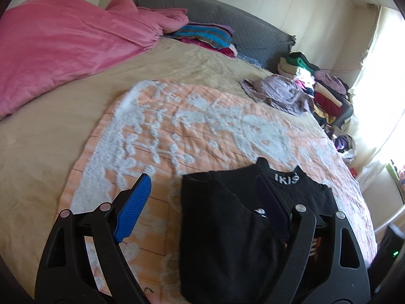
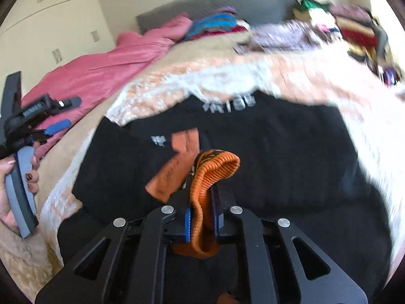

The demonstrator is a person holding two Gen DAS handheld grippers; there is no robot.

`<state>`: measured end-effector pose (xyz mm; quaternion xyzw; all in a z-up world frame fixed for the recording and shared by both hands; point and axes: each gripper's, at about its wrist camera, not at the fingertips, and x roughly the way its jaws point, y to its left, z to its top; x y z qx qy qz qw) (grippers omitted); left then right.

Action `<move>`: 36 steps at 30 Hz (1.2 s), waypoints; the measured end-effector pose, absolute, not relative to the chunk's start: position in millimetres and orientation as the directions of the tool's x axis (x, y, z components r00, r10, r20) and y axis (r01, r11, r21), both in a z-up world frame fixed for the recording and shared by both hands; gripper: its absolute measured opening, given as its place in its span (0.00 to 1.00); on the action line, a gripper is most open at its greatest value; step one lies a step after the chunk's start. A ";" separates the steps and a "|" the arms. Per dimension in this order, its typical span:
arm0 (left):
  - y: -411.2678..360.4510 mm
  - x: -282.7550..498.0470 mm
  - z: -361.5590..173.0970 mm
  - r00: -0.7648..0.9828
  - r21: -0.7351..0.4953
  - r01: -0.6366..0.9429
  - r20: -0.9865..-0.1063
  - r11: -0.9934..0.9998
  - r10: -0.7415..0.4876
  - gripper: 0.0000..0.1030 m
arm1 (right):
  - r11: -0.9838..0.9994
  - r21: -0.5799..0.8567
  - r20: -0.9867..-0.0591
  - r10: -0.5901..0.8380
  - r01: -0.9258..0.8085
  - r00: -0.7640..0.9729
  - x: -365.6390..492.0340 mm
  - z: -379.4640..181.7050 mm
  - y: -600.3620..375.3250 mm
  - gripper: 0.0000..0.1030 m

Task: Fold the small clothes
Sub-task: 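Grasp the laid orange cuff with the right tool, then lift the orange cuff with the right tool above the shirt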

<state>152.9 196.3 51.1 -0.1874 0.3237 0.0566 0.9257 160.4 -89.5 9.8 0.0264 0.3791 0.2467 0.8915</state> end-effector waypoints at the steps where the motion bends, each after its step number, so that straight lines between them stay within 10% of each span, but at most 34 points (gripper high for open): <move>1: 199.0 152.8 50.3 0.783 -0.314 -0.232 -0.622 0.921 -0.015 0.75 | 0.870 0.221 -0.650 0.468 -0.441 0.598 164.7 18.2 -88.0 0.10; 12: 205.8 154.2 47.7 0.779 -0.306 -0.249 -0.627 0.919 0.002 0.75 | 0.870 0.037 -0.541 0.432 -0.492 0.722 203.6 83.3 -104.6 0.09; 36: 130.6 169.5 19.5 0.720 -0.197 -0.099 -0.691 0.975 -0.067 0.68 | 0.941 0.062 -0.644 0.291 -0.331 0.708 201.1 13.9 -163.9 0.09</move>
